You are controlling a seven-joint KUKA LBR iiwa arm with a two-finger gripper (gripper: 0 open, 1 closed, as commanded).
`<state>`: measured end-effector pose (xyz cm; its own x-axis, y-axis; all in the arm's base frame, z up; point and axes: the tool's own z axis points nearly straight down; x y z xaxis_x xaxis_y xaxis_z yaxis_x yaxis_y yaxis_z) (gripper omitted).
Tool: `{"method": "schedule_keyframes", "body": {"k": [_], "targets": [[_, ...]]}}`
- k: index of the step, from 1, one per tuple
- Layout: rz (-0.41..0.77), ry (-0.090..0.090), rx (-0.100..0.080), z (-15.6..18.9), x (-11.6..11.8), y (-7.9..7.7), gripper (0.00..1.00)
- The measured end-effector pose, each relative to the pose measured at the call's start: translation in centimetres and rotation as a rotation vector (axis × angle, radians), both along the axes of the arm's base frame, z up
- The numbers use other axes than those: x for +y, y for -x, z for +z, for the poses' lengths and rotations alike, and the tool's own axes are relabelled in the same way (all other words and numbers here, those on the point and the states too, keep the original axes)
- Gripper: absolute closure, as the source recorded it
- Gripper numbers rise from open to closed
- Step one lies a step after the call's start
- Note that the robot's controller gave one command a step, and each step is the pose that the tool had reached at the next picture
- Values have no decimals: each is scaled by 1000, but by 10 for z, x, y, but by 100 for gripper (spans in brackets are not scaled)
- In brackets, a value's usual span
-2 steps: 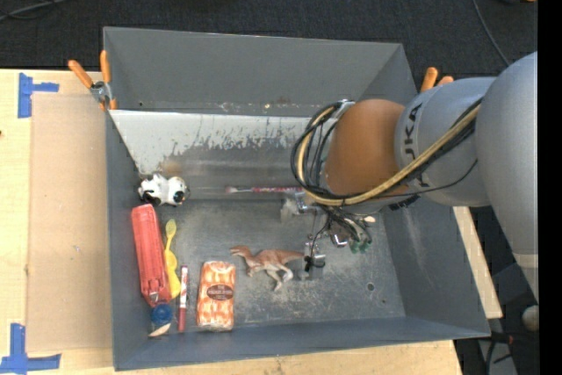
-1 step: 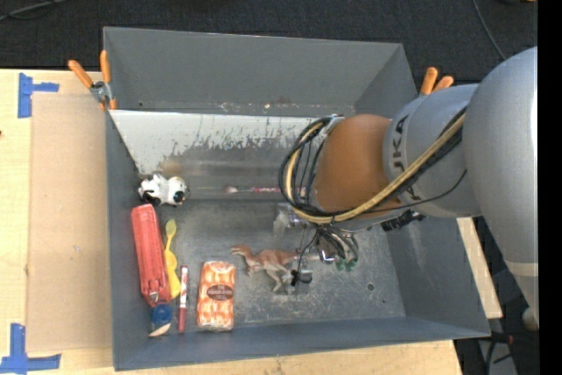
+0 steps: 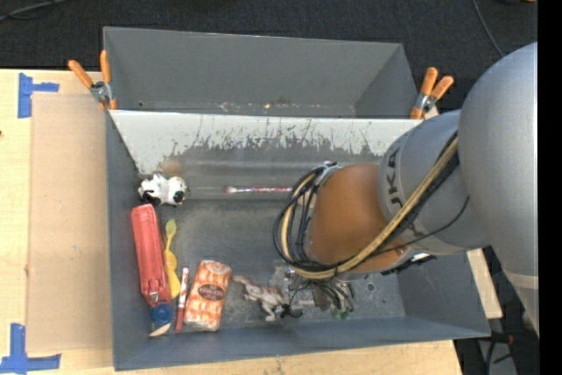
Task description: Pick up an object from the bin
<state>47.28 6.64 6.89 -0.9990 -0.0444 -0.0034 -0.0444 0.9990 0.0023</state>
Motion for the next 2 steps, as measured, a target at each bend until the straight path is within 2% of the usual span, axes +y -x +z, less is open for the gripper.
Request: {"method": "schedule_keyframes", "body": {"k": [1, 2], "targets": [[0, 0, 0, 0, -1, 8, 100], [-44, 1, 5, 90, -2, 7, 100]]}}
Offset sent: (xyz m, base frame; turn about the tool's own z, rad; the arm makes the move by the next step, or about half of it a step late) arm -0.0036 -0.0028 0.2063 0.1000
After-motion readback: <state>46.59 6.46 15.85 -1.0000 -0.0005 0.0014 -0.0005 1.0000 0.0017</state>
